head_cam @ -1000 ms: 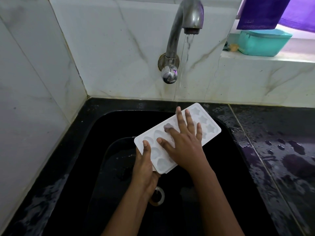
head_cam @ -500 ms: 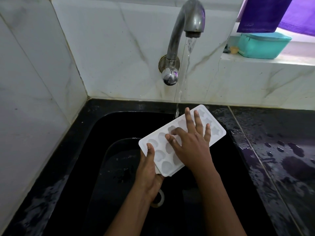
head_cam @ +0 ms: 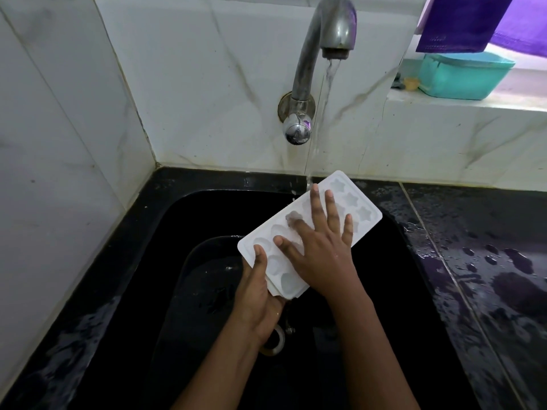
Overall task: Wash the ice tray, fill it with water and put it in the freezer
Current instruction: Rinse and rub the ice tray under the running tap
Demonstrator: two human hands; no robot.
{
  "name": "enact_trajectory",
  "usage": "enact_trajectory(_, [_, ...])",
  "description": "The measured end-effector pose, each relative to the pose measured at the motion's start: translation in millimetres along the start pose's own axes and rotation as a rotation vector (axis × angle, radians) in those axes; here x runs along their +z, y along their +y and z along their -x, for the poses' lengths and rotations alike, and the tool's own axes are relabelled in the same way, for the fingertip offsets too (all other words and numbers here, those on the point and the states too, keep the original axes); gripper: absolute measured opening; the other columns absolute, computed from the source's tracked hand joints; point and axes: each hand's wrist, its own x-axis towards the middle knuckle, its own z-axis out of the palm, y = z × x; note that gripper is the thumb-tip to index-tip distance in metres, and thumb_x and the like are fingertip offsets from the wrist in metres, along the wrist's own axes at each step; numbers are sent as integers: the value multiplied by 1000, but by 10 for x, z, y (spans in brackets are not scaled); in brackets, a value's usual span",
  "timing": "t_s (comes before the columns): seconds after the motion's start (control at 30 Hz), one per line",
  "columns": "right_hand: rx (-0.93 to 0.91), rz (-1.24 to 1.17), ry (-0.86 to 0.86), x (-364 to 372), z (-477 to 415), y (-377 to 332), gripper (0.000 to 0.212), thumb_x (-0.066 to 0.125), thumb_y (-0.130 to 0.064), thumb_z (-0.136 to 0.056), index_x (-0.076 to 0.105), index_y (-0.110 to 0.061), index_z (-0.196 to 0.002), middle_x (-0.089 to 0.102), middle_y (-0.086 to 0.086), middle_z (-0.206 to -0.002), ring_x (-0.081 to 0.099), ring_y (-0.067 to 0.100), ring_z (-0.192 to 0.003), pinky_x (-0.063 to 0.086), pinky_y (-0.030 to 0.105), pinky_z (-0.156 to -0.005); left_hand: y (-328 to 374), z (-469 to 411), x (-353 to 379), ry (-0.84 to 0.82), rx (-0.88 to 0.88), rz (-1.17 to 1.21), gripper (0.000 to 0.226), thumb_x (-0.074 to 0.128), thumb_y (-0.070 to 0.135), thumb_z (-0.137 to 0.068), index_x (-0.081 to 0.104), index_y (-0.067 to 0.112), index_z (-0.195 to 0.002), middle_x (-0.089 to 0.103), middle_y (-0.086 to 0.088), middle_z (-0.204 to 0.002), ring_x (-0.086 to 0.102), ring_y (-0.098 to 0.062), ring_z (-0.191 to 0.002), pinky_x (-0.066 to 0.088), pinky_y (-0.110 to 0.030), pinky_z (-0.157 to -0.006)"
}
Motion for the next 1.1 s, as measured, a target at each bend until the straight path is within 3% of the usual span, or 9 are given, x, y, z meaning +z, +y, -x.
enact_trajectory(0.2, [80, -18, 83, -82, 8, 73, 60, 21, -64, -84, 59, -34, -119, -19, -8, -157, -28, 10, -139, -15, 47, -111, -35, 4, 12, -30, 40, -40, 56, 46, 46, -90, 46, 22, -140, 66, -10, -125, 65, -27, -114, 58, -43, -85])
enact_trajectory(0.37, [-6, -18, -46, -60, -10, 67, 54, 30, -66, -90, 51, -35, -130, -25, -9, -155, -33, 9, -137, -16, 48, -111, -10, 5, 18, -21, 56, 6, 55, 46, 43, -90, 47, 21, -139, 67, -12, -123, 66, -27, -111, 58, -44, -84])
enact_trajectory(0.5, [70, -43, 18, -99, 4, 109, 44, 34, -60, -92, 60, -32, -115, -18, -9, -157, -27, 10, -140, -14, 47, -112, -32, 25, 36, -20, 69, -59, 42, 41, 39, -97, 49, 25, -135, 69, -8, -120, 67, -25, -109, 58, -43, -84])
enact_trajectory(0.63, [39, -8, -12, -26, 8, 57, 52, 33, -65, -90, 52, -33, -126, -26, -7, -155, -33, 10, -137, -17, 47, -111, -34, 21, 42, -17, 63, -26, 31, 39, 36, -100, 57, 25, -124, 71, -9, -115, 70, -24, -102, 60, -40, -75])
enact_trajectory(0.7, [-7, -7, -41, -17, 2, 62, 58, 29, -68, -88, 50, -34, -129, -25, -8, -155, -36, 7, -134, -18, 48, -110, 5, 13, 34, -1, 78, -13, 37, 42, 39, -96, 55, 25, -128, 70, -10, -117, 70, -24, -103, 60, -41, -76])
enact_trajectory(0.83, [58, -4, 24, -62, 5, 109, 48, 34, -63, -90, 58, -33, -120, -21, -8, -156, -33, 7, -135, -17, 47, -111, -11, 1, 18, 14, 82, -43, 59, 47, 44, -88, 43, 23, -143, 66, -11, -126, 65, -28, -112, 59, -43, -80])
enact_trajectory(0.97, [11, 18, 2, 7, 8, 28, 69, 19, -74, -81, 46, -36, -132, -30, -6, -153, -37, 10, -135, -17, 49, -110, -10, -11, 17, -3, 80, -11, 56, 46, 44, -88, 46, 22, -140, 68, -12, -122, 67, -27, -108, 59, -43, -78])
enact_trajectory(1.1, [-11, -8, -79, -23, -8, 80, 53, 33, -66, -88, 45, -40, -132, -29, -9, -153, -41, 8, -131, -18, 48, -110, 35, -13, -20, 9, 88, 7, 60, 46, 45, -88, 45, 20, -142, 66, -13, -125, 65, -30, -112, 58, -46, -84])
